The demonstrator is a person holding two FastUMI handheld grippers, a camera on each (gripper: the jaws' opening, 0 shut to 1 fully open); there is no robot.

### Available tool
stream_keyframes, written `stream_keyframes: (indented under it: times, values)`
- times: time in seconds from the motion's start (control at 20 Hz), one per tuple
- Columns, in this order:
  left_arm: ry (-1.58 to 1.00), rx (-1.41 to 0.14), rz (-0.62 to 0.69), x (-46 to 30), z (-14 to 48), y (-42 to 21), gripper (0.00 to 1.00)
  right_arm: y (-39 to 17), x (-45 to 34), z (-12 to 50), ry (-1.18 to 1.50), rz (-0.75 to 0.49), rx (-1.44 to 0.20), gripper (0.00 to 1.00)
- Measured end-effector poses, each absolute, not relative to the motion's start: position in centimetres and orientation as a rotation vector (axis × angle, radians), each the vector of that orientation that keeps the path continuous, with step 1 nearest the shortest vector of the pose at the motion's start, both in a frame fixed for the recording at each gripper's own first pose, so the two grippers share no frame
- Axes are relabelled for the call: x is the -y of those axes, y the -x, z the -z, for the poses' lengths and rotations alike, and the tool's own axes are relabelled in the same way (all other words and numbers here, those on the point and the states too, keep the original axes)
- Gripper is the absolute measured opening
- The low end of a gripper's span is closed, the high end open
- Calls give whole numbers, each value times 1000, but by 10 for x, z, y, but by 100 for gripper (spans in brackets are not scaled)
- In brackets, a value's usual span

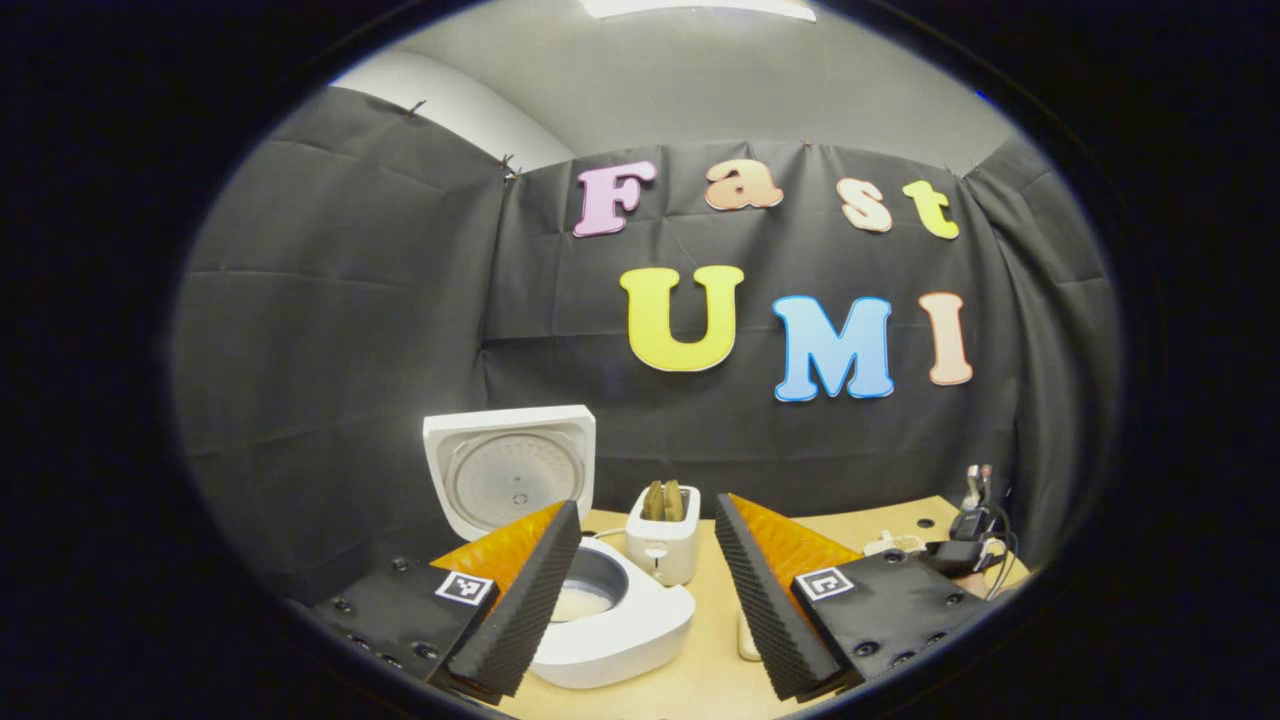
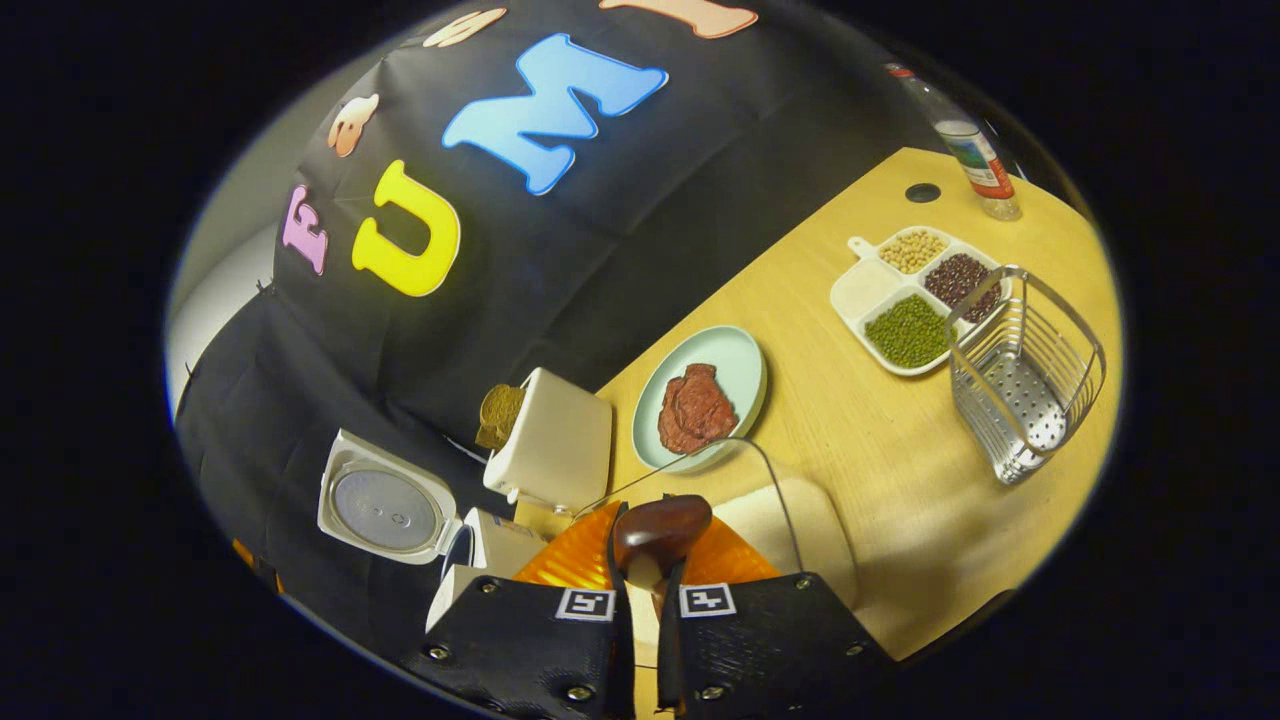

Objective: Close the left gripper, press the button to open the rice cooker; take a wooden spoon from the chopstick holder with the right hand, scoop a spoonful of rice and pour it into the rice cooker, then put the wooden spoon back into the chopstick holder.

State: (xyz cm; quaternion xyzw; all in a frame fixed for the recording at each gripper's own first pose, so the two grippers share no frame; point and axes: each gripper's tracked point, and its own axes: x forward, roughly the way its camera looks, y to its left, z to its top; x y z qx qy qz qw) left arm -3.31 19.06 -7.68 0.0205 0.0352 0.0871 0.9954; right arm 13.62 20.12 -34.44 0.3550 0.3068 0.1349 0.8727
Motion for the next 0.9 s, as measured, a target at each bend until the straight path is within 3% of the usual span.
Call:
stream_keyframes:
  times: [0.75, 0.9]
  values:
    - [1, -44, -87, -194, 74, 16, 97, -140, -186, 202, -1121, -351, -407, 9]
    - [35, -47, -80, -203, 76, 14, 92, -142, -187, 192, -1216, -345, -378, 9]
